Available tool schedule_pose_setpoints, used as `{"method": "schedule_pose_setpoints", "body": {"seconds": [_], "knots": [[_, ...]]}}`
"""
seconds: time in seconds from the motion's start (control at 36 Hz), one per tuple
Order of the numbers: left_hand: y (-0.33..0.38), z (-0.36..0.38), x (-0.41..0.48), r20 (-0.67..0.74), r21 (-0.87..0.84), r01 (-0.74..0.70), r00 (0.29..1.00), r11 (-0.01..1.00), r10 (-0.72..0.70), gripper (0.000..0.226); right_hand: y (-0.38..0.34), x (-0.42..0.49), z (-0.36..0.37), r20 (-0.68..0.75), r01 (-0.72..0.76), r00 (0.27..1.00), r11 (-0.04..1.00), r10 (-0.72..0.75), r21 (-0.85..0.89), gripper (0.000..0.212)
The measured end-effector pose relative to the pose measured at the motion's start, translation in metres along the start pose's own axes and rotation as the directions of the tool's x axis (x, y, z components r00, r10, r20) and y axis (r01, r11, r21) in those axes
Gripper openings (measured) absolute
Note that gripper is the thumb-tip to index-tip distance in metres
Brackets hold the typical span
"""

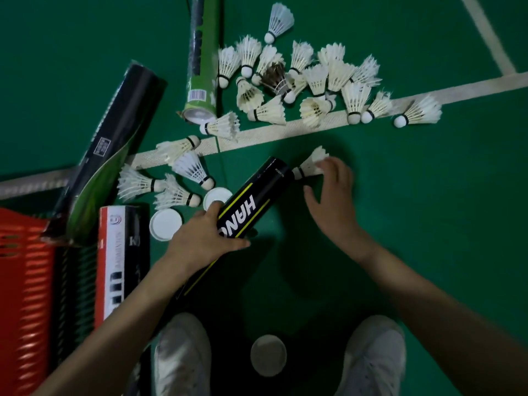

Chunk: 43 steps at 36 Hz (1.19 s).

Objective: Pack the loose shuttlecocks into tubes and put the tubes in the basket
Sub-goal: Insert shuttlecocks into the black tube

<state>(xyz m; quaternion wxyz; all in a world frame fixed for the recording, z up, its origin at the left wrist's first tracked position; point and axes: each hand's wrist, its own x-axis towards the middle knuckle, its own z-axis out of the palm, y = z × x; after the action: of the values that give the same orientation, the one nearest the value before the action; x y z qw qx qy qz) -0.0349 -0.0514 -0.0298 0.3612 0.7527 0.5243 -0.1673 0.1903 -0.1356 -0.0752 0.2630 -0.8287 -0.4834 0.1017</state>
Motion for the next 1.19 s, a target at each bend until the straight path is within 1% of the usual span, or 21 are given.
{"method": "schedule_pose_setpoints", "body": {"seconds": [0.06,0.11,0.17,0.22,0.28,0.36,0.47,0.53,0.61,0.67,0.75,0.81,0.83,0.94,0.97,1.0,1.06,1.08,1.14,1.17,1.19], "knots": [[-0.006,0.004,-0.008,-0.004,0.030,0.002,1.000,1.000,-0.002,0.088,-0.006,-0.023,0.002,0.089,0.118,0.989,0.993,-0.120,0.030,0.026],[-0.012,0.008,-0.014,-0.003,0.063,0.004,1.000,0.998,-0.004,0.088,-0.008,-0.047,0.006,0.276,0.192,0.939,0.979,-0.205,0.073,0.020],[-0.018,0.011,-0.019,0.007,0.077,0.005,1.000,0.997,-0.006,0.087,-0.008,-0.068,0.012,0.421,0.242,0.869,0.966,-0.259,0.094,0.025],[-0.020,0.015,-0.023,0.011,0.078,0.006,1.000,0.997,-0.007,0.085,-0.007,-0.083,0.017,0.504,0.249,0.821,0.963,-0.269,0.109,0.033],[-0.021,0.018,-0.028,0.008,0.083,0.006,1.000,0.997,-0.006,0.085,-0.009,-0.093,0.019,0.561,0.289,0.764,0.947,-0.317,0.142,0.040],[-0.024,0.022,-0.036,0.015,0.094,0.006,1.000,0.996,-0.007,0.086,-0.012,-0.107,0.020,0.652,0.426,0.626,0.888,-0.427,0.173,0.051],[-0.028,0.027,-0.045,0.036,0.116,0.033,0.999,0.993,-0.038,0.089,-0.011,-0.125,0.028,0.704,0.626,0.445,0.754,-0.554,0.198,0.051],[-0.029,0.030,-0.047,0.053,0.124,0.043,0.997,0.991,-0.049,0.090,-0.013,-0.131,0.030,0.704,0.691,0.390,0.694,-0.594,0.203,0.050],[-0.030,0.033,-0.050,0.056,0.143,0.051,0.997,0.988,-0.059,0.091,-0.016,-0.140,0.032,0.728,0.721,0.323,0.656,-0.605,0.225,0.051],[-0.030,0.033,-0.052,0.052,0.149,0.053,0.997,0.987,-0.061,0.091,-0.018,-0.147,0.036,0.734,0.745,0.302,0.631,-0.608,0.215,0.053],[-0.029,0.033,-0.053,0.053,0.144,0.051,0.997,0.988,-0.059,0.092,-0.014,-0.157,0.044,0.708,0.761,0.328,0.619,-0.625,0.193,0.064],[-0.028,0.033,-0.054,0.050,0.146,0.039,0.998,0.989,-0.047,0.091,-0.014,-0.161,0.046,0.707,0.765,0.347,0.622,-0.617,0.168,0.066],[-0.028,0.033,-0.054,0.048,0.147,0.033,0.998,0.989,-0.041,0.090,-0.014,-0.163,0.047,0.706,0.771,0.353,0.618,-0.614,0.151,0.061],[-0.029,0.034,-0.055,0.044,0.150,0.033,0.998,0.988,-0.040,0.092,-0.011,-0.166,0.050,0.620,0.795,0.420,0.598,-0.662,0.100,0.020],[-0.029,0.034,-0.056,0.041,0.152,0.037,0.998,0.988,-0.044,0.092,-0.010,-0.164,0.051,0.585,0.788,0.453,0.609,-0.673,0.090,0.013],[-0.029,0.034,-0.056,0.038,0.152,0.040,0.998,0.987,-0.047,0.092,-0.009,-0.158,0.052,0.558,0.763,0.500,0.641,-0.662,0.077,0.012],[-0.029,0.034,-0.056,0.031,0.152,0.043,0.998,0.987,-0.048,0.091,-0.007,-0.140,0.049,0.532,0.668,0.610,0.742,-0.587,0.052,0.013],[-0.030,0.033,-0.056,0.028,0.153,0.044,0.998,0.987,-0.049,0.091,-0.007,-0.129,0.045,0.514,0.606,0.676,0.795,-0.529,0.020,0.011],[-0.030,0.033,-0.056,0.023,0.154,0.048,0.998,0.987,-0.052,0.090,-0.004,-0.106,0.037,0.463,0.422,0.817,0.903,-0.343,-0.075,0.010],[-0.030,0.033,-0.055,0.023,0.155,0.049,0.998,0.987,-0.053,0.089,-0.003,-0.097,0.034,0.439,0.320,0.866,0.939,-0.237,-0.124,0.019],[-0.030,0.033,-0.055,0.025,0.155,0.051,0.998,0.987,-0.055,0.089,-0.001,-0.089,0.032,0.433,0.240,0.889,0.957,-0.150,-0.161,0.027]]}}
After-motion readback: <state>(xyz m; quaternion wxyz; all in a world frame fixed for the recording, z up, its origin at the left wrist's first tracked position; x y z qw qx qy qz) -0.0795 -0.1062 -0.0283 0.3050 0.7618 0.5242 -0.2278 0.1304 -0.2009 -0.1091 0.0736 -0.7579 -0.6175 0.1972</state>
